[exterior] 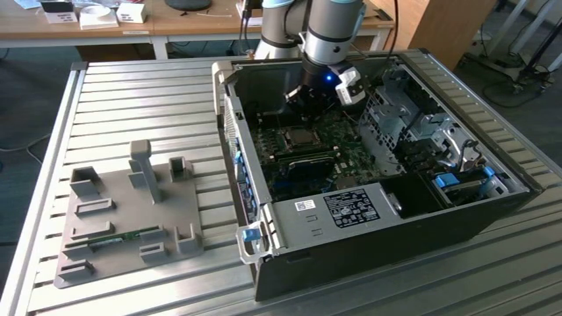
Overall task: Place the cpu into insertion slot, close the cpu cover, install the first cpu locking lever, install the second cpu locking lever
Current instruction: 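Close the cpu cover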
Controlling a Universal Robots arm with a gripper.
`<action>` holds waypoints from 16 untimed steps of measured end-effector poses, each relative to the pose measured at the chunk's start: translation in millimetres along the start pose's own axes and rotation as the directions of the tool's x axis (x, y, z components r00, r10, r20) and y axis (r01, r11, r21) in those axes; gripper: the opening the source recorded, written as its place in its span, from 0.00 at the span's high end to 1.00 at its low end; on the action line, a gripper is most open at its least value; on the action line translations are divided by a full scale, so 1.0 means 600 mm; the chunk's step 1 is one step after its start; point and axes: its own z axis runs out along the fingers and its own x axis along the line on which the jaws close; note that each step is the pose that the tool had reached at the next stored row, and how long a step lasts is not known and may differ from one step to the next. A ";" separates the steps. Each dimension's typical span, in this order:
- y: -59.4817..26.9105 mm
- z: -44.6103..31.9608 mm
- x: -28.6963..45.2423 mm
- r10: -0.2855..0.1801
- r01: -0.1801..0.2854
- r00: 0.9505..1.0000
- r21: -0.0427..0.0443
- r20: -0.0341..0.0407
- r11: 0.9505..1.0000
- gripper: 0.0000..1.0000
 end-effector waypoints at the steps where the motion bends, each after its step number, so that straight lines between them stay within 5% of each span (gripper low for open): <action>1: 0.000 0.000 0.001 -0.004 0.004 1.000 0.000 0.000 1.000 0.89; 6: 0.000 0.001 0.013 -0.016 0.016 1.000 0.000 0.002 1.000 0.89; 10: -0.001 0.003 0.021 -0.021 0.021 1.000 0.000 0.012 1.000 0.89; 16: -0.001 0.003 0.022 -0.022 0.022 1.000 0.000 0.013 1.000 0.89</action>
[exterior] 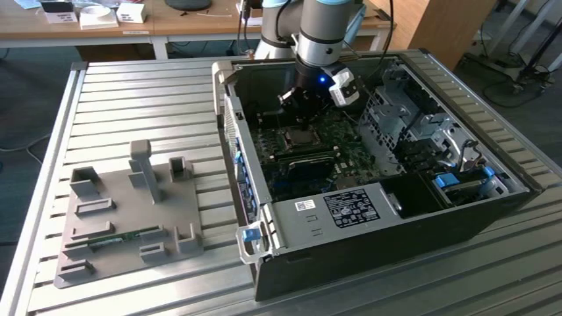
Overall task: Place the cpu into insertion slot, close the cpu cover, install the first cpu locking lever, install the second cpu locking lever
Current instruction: 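Close the cpu cover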
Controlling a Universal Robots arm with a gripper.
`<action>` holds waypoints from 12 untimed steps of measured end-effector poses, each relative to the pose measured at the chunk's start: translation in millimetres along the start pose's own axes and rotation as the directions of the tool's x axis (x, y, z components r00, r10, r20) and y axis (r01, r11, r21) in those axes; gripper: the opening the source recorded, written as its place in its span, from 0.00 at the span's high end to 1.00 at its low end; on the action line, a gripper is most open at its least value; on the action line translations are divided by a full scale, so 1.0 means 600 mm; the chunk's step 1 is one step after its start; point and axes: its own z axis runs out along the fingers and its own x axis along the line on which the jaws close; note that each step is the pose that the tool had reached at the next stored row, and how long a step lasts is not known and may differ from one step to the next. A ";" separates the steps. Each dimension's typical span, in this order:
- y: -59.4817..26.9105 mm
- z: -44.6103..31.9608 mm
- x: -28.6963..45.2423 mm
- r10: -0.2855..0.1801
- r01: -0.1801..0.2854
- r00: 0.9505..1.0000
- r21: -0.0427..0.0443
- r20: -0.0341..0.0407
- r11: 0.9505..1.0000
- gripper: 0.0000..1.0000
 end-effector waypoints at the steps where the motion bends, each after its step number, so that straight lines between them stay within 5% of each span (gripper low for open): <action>1: -0.001 0.000 0.000 0.000 0.000 1.000 0.000 0.000 1.000 0.89; 12: -0.006 0.002 0.001 0.000 0.000 1.000 0.000 0.000 1.000 0.89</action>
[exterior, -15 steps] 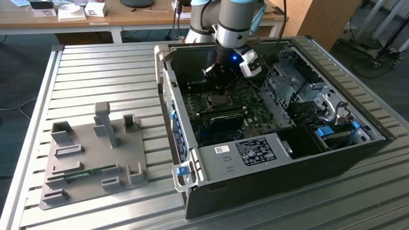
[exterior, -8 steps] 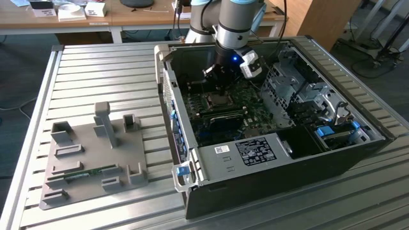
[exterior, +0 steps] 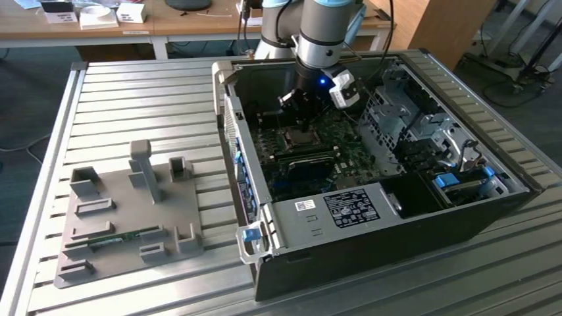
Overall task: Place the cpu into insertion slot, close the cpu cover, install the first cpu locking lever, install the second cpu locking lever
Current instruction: 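Close the cpu cover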
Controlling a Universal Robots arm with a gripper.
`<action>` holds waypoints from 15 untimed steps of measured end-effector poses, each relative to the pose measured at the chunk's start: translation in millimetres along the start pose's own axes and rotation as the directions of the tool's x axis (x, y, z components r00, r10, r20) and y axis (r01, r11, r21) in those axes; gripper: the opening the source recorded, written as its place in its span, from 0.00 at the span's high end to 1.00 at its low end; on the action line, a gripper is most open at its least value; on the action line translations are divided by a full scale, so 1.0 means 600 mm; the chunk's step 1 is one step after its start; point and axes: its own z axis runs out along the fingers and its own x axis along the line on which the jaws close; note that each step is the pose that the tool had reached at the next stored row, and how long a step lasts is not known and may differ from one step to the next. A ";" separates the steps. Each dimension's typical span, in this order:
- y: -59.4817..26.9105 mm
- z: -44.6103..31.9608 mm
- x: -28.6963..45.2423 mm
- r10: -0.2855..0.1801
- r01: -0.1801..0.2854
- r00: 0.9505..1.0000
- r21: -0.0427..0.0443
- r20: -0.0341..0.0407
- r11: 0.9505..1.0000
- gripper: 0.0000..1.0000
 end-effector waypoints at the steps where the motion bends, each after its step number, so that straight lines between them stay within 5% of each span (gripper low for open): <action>1: 0.000 0.000 0.000 0.000 0.000 1.000 0.000 0.000 1.000 0.89; 15: 0.000 0.000 0.001 0.000 0.000 1.000 0.000 0.001 1.000 0.89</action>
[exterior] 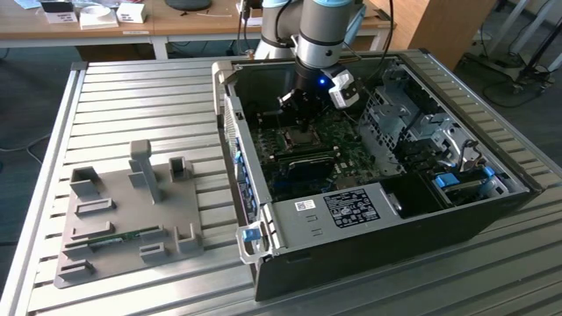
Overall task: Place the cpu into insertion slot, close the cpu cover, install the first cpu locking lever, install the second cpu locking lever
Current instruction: 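Close the cpu cover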
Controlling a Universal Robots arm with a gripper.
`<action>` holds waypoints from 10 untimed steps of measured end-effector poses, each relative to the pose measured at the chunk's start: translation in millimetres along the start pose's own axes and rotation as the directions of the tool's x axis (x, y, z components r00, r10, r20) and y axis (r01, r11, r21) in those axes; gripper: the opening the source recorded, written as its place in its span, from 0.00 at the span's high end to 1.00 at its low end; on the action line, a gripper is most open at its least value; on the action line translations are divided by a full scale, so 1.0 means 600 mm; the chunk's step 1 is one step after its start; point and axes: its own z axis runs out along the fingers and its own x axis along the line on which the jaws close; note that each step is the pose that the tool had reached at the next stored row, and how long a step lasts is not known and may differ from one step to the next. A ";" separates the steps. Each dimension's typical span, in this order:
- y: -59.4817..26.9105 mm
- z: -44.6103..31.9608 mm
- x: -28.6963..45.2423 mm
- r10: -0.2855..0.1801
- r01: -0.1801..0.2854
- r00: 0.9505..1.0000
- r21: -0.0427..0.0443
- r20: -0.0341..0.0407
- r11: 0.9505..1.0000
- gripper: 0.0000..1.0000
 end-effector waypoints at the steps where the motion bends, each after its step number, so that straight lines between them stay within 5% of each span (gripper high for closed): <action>1: 0.000 0.000 0.000 0.000 0.000 1.000 0.000 0.000 1.000 0.89; 5: 0.000 0.000 0.004 0.000 0.000 1.000 0.000 0.000 1.000 0.89; 10: 0.000 0.000 0.023 0.000 0.000 1.000 0.000 0.000 1.000 0.89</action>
